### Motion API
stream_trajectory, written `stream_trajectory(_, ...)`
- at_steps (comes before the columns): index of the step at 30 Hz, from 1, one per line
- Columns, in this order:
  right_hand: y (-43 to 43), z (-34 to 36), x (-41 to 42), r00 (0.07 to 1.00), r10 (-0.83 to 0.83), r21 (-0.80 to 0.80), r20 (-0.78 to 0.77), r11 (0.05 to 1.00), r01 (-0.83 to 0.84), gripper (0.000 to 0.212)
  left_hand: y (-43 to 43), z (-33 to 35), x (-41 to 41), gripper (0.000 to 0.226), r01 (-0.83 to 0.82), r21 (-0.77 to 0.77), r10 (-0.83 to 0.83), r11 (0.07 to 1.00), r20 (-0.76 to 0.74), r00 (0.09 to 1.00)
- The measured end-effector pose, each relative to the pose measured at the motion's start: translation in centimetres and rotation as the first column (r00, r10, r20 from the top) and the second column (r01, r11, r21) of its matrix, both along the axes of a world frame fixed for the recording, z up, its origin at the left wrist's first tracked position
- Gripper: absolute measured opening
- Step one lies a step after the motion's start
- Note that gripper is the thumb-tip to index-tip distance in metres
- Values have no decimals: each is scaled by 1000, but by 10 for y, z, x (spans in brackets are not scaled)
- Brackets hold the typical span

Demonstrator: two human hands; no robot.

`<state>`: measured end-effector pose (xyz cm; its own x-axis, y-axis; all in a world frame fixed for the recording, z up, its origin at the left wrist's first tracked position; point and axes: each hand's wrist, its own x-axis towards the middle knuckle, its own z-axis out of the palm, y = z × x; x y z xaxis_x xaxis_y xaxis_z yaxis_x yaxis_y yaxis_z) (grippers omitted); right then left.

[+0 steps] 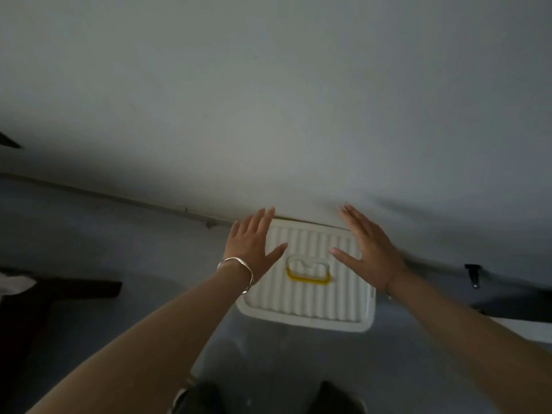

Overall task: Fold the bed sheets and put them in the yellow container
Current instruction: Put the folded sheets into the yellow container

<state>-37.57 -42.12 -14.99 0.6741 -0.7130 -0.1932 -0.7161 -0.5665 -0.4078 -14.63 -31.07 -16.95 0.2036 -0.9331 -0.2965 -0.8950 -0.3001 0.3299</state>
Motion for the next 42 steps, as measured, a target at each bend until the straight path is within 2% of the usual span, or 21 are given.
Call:
stream_trajectory(4,0,-92,-33,986,153,55,-64,987,-150,77,-12,-96,-20,105,223,42,-226,974,68,972)
stream_trajectory(9,22,-198,-63,983,178,100,-37,980,-174,73,-31,-190,-43,93,356,45,-357,933,26,934)
stream_trajectory(12,21,-241,-67,984,164,50,65,985,-168,71,-39,-226,-46,104,435,80,-435,897,-8,900)
stream_trajectory(14,14,-259,-66,974,149,10,170,988,-153,63,-41,-235,-41,113,490,110,-497,865,40,867)
stream_trajectory(16,6,-277,-66,948,181,-66,263,983,-169,52,-46,-247,-35,112,532,67,-537,844,124,835)
stream_trajectory(20,-13,-278,-61,895,155,-128,418,986,-111,38,-62,-255,-25,114,559,-37,-548,829,148,823)
stream_trajectory(22,-18,-277,-56,907,128,-143,402,987,-76,36,-71,-255,-23,104,537,-166,-530,827,88,844)
stream_trajectory(25,-10,-280,-51,898,-39,-64,438,995,74,34,-74,-259,-25,64,513,-339,-530,789,48,847)
stream_trajectory(26,-5,-280,-49,891,-73,-33,448,995,98,35,-72,-259,-26,57,493,-330,-522,805,2,853)
stream_trajectory(27,0,-278,-49,897,-79,-10,435,996,93,37,-70,-257,-27,60,463,-336,-500,820,-27,866)
stream_trajectory(29,14,-275,-53,931,-22,26,365,1000,13,47,-62,-257,-27,81,407,-296,-456,864,-117,882)
stream_trajectory(31,35,-278,-60,948,68,17,311,997,-77,61,-52,-259,-25,92,485,-222,-507,846,-50,861)
stream_trajectory(35,71,-288,-67,951,284,-58,121,959,-279,84,-32,-260,-25,78,579,-76,-581,812,0,814)
stream_trajectory(42,80,-284,-69,927,375,-95,-20,922,-375,97,-30,-256,-28,83,559,-37,-560,828,-22,828)
